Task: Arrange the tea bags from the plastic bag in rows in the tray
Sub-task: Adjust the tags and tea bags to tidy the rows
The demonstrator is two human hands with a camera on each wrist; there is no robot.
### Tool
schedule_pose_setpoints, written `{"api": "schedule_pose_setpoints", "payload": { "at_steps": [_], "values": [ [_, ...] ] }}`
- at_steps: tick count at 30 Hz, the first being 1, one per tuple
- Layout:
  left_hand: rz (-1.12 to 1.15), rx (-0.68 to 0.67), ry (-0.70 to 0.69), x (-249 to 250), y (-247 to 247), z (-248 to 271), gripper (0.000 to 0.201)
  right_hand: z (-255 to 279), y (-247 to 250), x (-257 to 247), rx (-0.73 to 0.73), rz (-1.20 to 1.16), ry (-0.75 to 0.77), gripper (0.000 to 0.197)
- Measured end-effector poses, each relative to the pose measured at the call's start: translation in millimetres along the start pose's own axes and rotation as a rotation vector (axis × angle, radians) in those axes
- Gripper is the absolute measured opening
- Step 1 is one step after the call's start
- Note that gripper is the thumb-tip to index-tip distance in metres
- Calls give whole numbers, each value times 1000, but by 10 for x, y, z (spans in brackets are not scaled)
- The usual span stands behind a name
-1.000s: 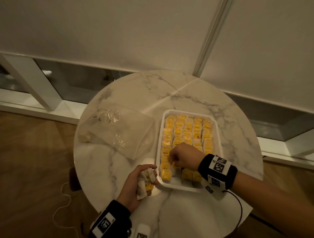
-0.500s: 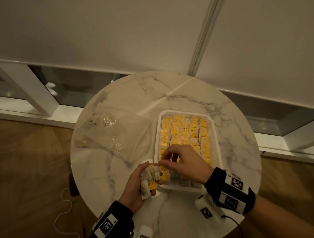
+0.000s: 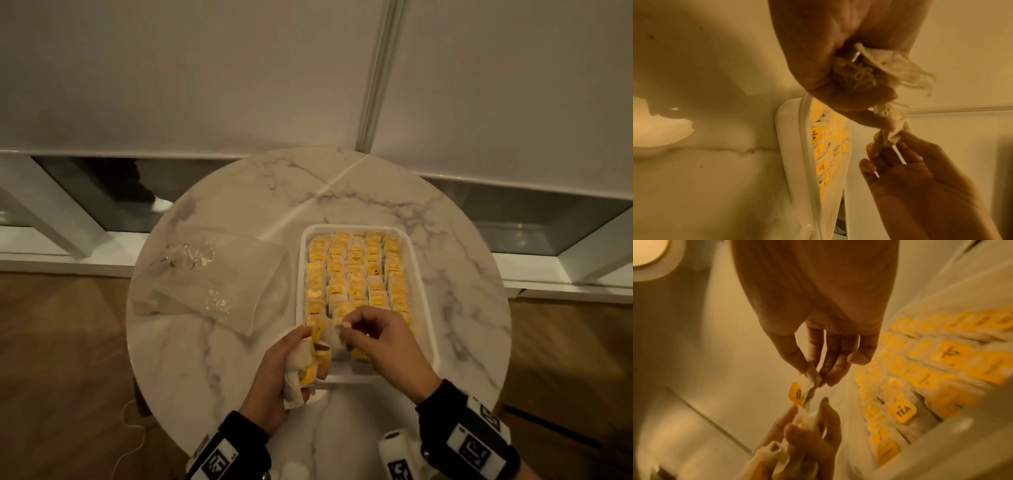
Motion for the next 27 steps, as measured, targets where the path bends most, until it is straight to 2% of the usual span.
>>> {"api": "schedule_pose_setpoints", "payload": {
  "at_steps": [2, 4, 8, 13, 18, 21, 24, 27],
  "values": [
    [2, 14, -54, 36, -33, -16, 44, 41, 32, 76, 53, -80, -6, 5],
    [-5, 30, -107, 70, -63, -37, 44, 80, 45, 129, 90, -142, -16, 5],
    [-132, 90, -217, 81, -66, -89, 30, 155, 20, 193, 65, -187, -56, 7],
    [-370, 60, -322, 116, -31, -115, 11, 181, 72, 195, -18, -57, -60, 28],
    [-450, -1, -345, 146, -63, -84, 23, 200, 31, 146, -69, 39, -20, 7],
    [-421, 18, -363, 163, -49, -74, 23, 186, 46, 136, -24, 54, 15, 9],
    [-416, 11, -352, 124, -51, -70, 15, 160, 80, 140, 17, 6, 24, 9],
    [-452, 10, -342, 54, 4, -106, 12, 156, 79, 159, 1, -21, 1, 11]
  ]
}}
Point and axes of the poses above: each hand's wrist, its own z-axis away from the middle knuckle, its own y-axis out of the back of the hand, x = y × z, the point moved 4 cm from there along -z, towards the middle knuckle, and after that the axes turned 11 degrees about -z, right-handed, at the moved point
